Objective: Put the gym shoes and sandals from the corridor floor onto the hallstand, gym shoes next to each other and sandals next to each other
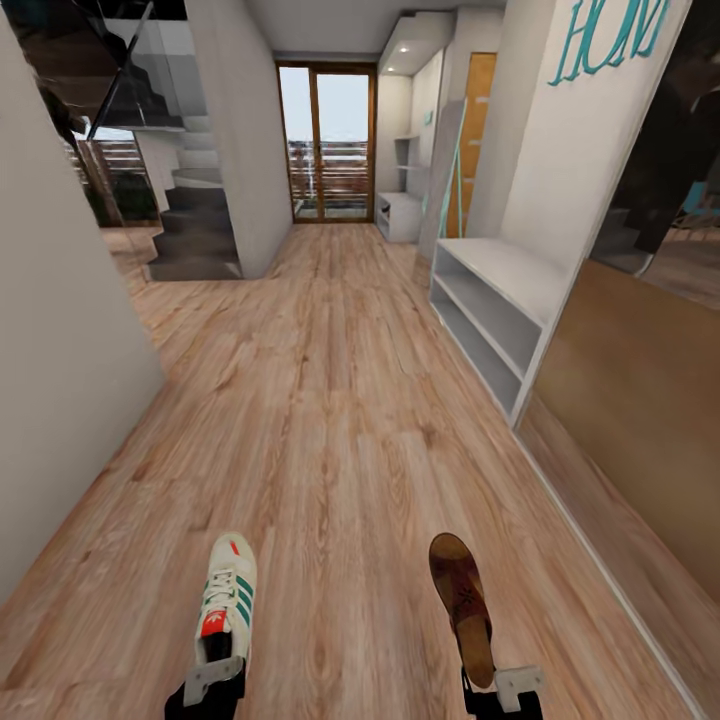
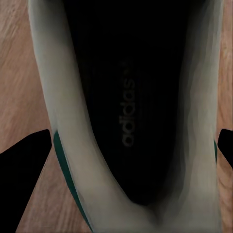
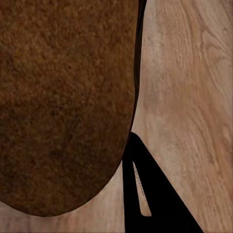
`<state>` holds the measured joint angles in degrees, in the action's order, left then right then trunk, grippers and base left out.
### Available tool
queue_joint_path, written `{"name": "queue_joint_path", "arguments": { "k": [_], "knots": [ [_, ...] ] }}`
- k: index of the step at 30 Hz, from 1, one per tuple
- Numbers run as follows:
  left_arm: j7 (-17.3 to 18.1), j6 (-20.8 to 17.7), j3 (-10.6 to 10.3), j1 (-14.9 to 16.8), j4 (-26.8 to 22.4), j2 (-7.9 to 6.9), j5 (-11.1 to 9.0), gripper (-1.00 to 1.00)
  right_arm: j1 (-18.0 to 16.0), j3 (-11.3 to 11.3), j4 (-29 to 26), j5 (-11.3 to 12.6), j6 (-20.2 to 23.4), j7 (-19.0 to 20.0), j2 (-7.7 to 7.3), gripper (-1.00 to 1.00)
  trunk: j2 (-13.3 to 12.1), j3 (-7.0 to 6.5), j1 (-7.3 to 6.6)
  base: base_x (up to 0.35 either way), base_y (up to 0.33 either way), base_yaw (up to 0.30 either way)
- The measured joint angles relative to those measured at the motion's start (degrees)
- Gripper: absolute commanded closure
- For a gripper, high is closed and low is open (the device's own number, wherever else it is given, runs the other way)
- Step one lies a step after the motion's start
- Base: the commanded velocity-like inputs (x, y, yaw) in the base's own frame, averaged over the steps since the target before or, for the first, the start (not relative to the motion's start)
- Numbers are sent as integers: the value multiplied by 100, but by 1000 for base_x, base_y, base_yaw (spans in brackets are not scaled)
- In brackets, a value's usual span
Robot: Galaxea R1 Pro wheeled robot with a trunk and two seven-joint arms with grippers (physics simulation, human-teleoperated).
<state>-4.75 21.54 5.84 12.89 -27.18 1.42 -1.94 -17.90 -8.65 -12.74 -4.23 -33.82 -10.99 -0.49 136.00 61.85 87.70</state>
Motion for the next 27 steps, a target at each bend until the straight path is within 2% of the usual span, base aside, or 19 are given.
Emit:
{"name": "queue_joint_path", "arguments": {
  "k": [24, 27],
  "knots": [
    [-4, 119, 5, -40, 1, -13, 5, 100, 0, -8, 58, -1, 0, 6, 16, 100, 0, 0, 0, 340, 0, 0],
    [-4, 143, 3, -64, -9, -13, -1, 100, 0, -5, 58, 6, -100, 0, 12, 100, 0, 0, 0, 340, 0, 0]
  ]
}}
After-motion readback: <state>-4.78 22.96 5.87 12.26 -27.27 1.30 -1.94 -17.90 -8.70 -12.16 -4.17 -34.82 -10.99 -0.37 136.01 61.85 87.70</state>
